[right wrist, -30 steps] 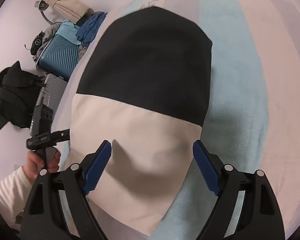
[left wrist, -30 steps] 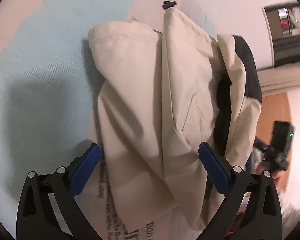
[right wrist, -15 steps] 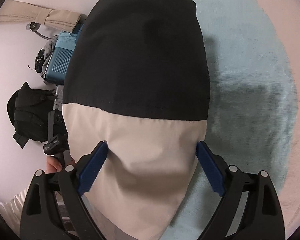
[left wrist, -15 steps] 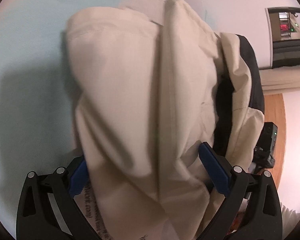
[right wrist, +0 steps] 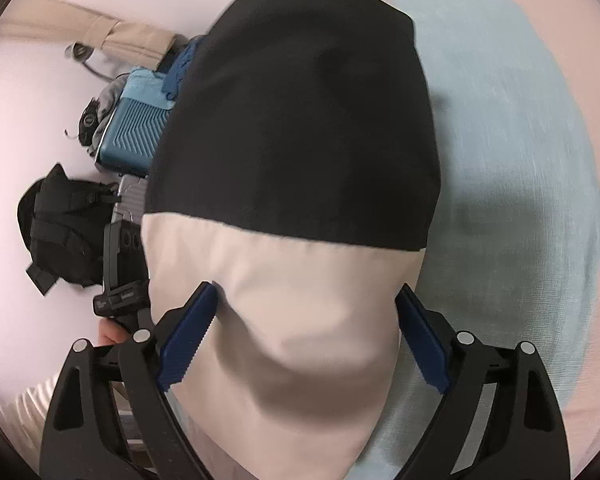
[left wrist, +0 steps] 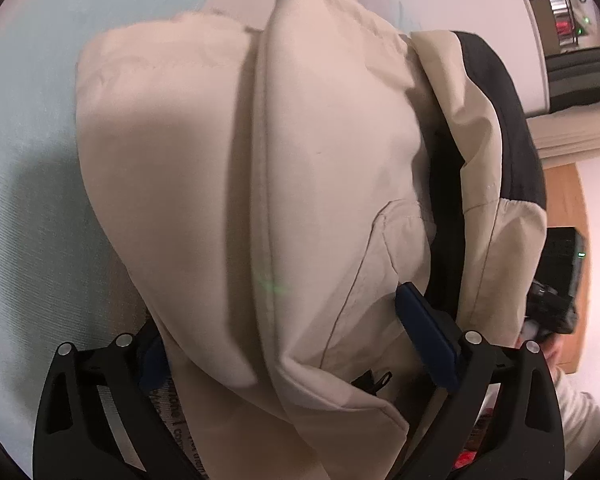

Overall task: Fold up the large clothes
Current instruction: 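Grasp the bundle with the left tool beside the right tool, lifting it together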

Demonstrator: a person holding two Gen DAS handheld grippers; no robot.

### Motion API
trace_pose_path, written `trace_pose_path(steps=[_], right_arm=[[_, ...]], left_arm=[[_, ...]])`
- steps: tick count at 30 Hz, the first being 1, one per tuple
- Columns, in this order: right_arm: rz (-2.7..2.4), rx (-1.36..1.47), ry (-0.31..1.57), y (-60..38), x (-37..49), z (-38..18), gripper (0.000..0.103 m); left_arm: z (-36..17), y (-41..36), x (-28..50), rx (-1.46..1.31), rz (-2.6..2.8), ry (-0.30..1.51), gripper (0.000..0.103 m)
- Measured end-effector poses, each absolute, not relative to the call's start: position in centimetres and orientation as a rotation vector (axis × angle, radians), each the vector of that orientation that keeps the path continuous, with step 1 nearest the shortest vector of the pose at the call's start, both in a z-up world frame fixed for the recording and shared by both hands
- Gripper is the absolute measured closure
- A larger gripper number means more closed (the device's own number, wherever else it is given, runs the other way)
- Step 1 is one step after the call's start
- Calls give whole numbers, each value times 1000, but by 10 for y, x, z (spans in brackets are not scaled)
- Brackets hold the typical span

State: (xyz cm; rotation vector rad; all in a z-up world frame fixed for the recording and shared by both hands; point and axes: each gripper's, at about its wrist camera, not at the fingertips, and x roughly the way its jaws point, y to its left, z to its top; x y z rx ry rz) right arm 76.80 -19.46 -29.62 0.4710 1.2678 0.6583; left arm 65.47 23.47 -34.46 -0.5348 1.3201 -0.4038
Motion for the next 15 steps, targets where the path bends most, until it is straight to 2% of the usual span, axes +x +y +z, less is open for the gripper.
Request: trace_pose_path(steps=[6, 9, 10, 12, 15], right_arm=[[637, 458, 1299, -184, 776, -306, 16], [628, 447, 1309, -181, 778, -310, 19], [630, 445, 1307, -180, 778, -310, 21], [633, 449, 1307, -179, 777, -310, 33], [634, 442, 1309, -183, 777, -310, 46]], left_arm=[[-340, 215, 659, -472, -397, 1302, 8], [-342, 214, 657, -489, -403, 1304, 10], [-342, 214, 657, -499, -409, 1303, 13], [-341, 210, 657, -524, -434, 1299, 26], [-341, 214, 658, -558, -469, 1301, 41]])
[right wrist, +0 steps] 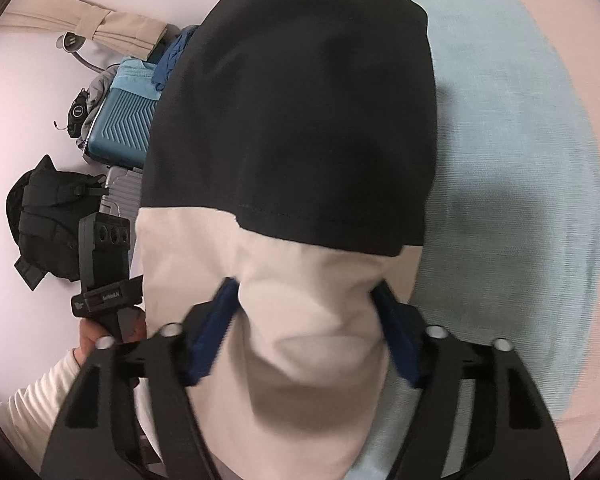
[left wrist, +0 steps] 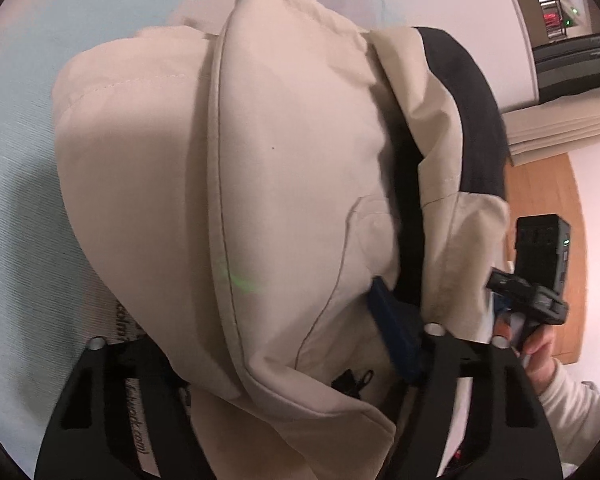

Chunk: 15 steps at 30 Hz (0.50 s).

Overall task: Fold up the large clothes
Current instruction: 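Grasp the bundle with the left tool beside the right tool, lifting it together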

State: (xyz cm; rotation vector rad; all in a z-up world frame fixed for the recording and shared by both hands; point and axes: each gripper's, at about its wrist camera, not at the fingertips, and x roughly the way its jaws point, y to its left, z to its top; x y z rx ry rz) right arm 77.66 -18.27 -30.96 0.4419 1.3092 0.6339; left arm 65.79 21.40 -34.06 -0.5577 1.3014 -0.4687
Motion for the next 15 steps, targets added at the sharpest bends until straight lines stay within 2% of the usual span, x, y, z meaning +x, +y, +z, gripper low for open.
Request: trace_pose_path(steps=[3, 9, 12, 15], right_arm=[[628, 445, 1310, -183, 776, -308, 52], [617, 446, 1309, -186, 775, -308, 52], [606, 476, 1320, -192, 776, -312, 50], [598, 473, 1327, -192, 778, -313, 51]], left_arm=[[-338, 210, 663, -569, -487, 1298, 52], [-335, 216, 671, -615, -509, 1297, 73], [-336, 225, 661, -641, -514, 1287, 80], [-328, 210, 658, -647, -505, 1275, 83]])
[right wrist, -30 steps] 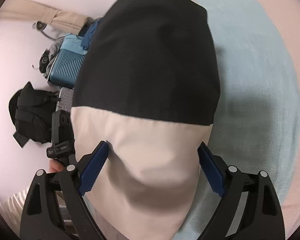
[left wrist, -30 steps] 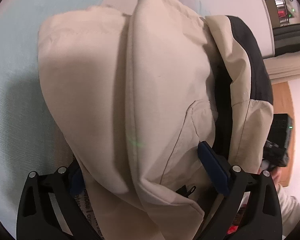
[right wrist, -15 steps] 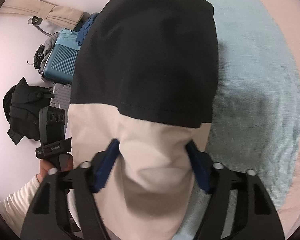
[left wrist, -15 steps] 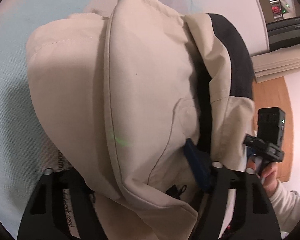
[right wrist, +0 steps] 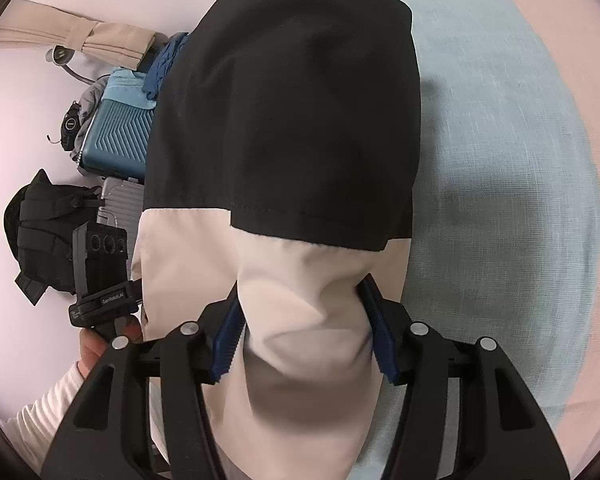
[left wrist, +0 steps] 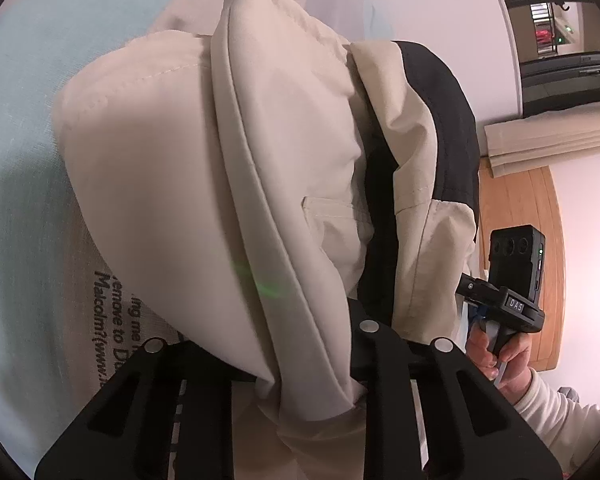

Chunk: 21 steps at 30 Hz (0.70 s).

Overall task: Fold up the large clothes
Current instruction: 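Grasp the bundle with the left tool beside the right tool, lifting it together, then carry the held jacket bundle with both tools toward the bed's headboard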

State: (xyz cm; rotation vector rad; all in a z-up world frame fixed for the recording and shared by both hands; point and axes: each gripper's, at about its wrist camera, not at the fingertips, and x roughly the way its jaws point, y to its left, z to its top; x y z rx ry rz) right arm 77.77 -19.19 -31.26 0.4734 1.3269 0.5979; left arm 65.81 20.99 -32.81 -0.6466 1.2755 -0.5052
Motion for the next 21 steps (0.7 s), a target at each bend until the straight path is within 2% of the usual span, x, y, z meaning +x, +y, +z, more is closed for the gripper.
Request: trace_pose_path(steps=[5, 9, 21], right_arm=[[601, 436, 1297, -190, 774, -304, 64], [615, 418, 1267, -190, 770, -293, 70], [657, 374, 1200, -188, 755, -260, 74]], left_arm=[[-316, 201, 651, -594, -495, 1253, 89], [-304, 188, 650, -558, -493, 1243, 91], [-267, 159, 646, -497, -506, 1201, 93]])
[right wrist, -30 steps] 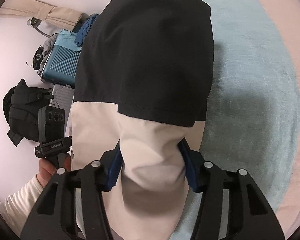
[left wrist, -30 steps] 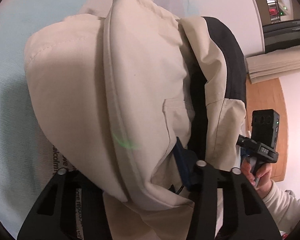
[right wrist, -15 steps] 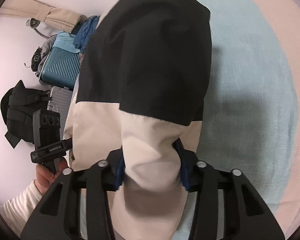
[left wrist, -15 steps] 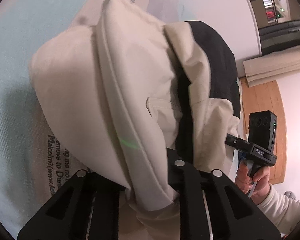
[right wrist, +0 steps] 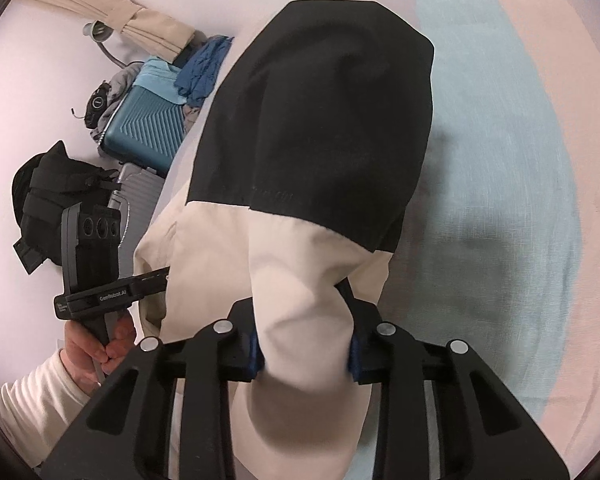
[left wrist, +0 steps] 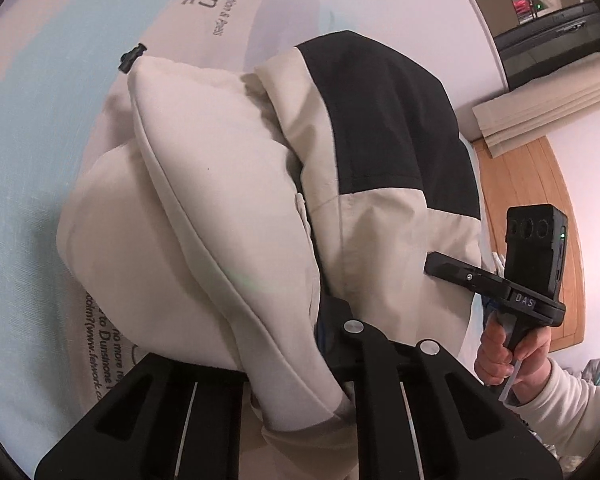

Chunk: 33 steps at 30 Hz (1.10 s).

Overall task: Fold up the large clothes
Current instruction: 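Carry the held jacket bundle with both tools toward the bed's headboard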

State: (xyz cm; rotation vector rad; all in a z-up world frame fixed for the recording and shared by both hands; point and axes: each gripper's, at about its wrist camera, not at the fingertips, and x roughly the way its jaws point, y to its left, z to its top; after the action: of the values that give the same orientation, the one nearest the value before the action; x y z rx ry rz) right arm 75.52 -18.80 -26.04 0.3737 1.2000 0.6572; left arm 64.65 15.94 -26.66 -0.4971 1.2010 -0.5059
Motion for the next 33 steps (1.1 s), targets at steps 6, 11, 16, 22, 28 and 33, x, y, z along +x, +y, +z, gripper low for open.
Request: trace_pose_path(steps=[6, 11, 16, 22, 28, 33], right_arm=[[671, 390, 1183, -195, 746, -248, 75], [643, 396, 1226, -200, 751, -262, 75], [642, 397, 1235, -202, 751, -270, 75], [644, 402, 1253, -201, 754, -278, 75], [643, 408, 1267, -196, 759, -284, 74], [635, 428, 1279, -197, 760, -291, 73]], left_arm=[[-257, 148, 647, -474, -502, 1194, 93], [-291, 166, 656, -499, -445, 1250, 90], [-311, 172, 667, -500, -376, 1283, 47], [-343, 190, 672, -617, -344, 1304, 7], [-353, 168, 690, -642, -383, 1333, 5], [-351, 158, 698, -648, -408, 1346, 39]])
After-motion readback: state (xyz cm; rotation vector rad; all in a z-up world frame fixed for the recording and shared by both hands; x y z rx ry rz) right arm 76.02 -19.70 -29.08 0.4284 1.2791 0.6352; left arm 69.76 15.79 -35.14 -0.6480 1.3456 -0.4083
